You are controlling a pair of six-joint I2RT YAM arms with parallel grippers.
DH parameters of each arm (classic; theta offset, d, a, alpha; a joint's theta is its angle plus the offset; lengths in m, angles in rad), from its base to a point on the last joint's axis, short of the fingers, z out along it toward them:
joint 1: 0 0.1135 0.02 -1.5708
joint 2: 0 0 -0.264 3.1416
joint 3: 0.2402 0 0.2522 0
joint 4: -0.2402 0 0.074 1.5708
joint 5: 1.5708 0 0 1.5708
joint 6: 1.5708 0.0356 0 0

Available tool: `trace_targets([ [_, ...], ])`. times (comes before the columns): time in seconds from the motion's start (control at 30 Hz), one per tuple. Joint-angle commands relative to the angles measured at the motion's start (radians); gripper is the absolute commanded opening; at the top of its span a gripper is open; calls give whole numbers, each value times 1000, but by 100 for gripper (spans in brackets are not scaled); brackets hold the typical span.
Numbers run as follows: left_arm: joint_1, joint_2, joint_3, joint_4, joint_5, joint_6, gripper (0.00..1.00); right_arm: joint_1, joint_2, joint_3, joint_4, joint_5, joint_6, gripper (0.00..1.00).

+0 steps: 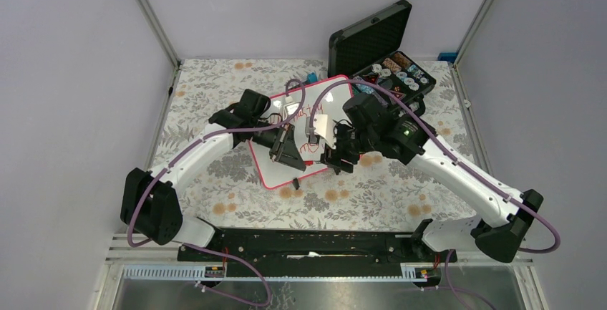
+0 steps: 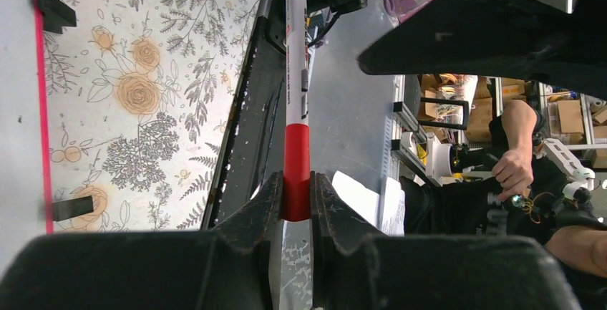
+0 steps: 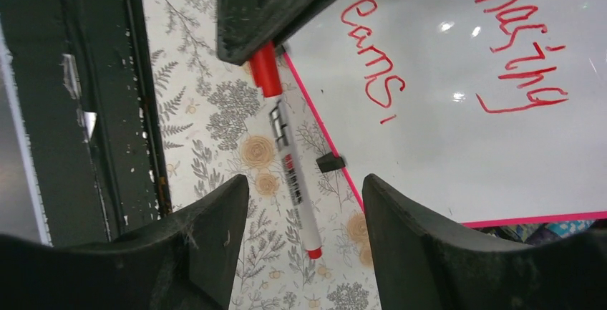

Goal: Write a sentence on the whiteboard
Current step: Pass from the left arm to the right

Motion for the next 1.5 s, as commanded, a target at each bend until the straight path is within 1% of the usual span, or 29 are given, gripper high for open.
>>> trace_targets([
  [0.0, -9, -13, 38, 19, 49, -17, 0, 23, 23, 60, 14, 86, -18, 66],
  [0.17, -15, -3, 38, 18, 55, -12, 0, 82, 50, 45, -2, 106, -33, 64],
  [0.27, -17, -4, 36, 18, 60, -11, 0, 89, 60, 44, -6, 90, -32, 63],
  [0.47, -17, -16, 36, 19, 74, -11, 0, 102, 79, 23, 8, 127, -55, 60],
  [0.5, -17, -19, 33, 18, 73, -10, 0, 104, 80, 22, 10, 130, -57, 58],
  [0.6, -17, -24, 25, 19, 74, -8, 0, 109, 80, 20, 15, 140, -59, 48],
  [0.63, -17, -26, 25, 19, 74, -7, 0, 111, 80, 20, 15, 144, -62, 44],
  [0.67, -17, -25, 25, 19, 74, -5, 0, 113, 80, 19, 15, 150, -63, 37],
  [0.7, -17, -24, 26, 18, 74, -4, 2, 116, 82, 21, 16, 154, -63, 30],
  [0.87, -17, -28, 30, 20, 65, 5, 25, 118, 71, 9, 16, 165, -63, 1],
  [1.0, -17, -49, 22, 41, 49, 0, 31, 118, 57, -3, 10, 164, -58, 0],
  [1.07, -15, -56, 23, 43, 61, 11, 29, 118, 51, -6, 6, 160, -55, 0],
  [1.1, -15, -59, 24, 45, 57, 8, 33, 118, 48, -7, 6, 161, -50, 0],
  [1.2, -1, -64, 29, 47, 31, 4, 56, 117, 36, -20, 8, 175, -38, 0],
  [1.23, 11, -70, 32, 51, 17, 1, 60, 116, 30, -30, 7, 182, -31, 0],
  [1.37, 91, -101, 30, 93, -16, -39, 70, 85, 1, -78, 29, 177, 11, 0],
  [1.47, 158, -138, 40, 129, -55, -68, 73, -30, -6, -101, 42, 128, 64, 0],
])
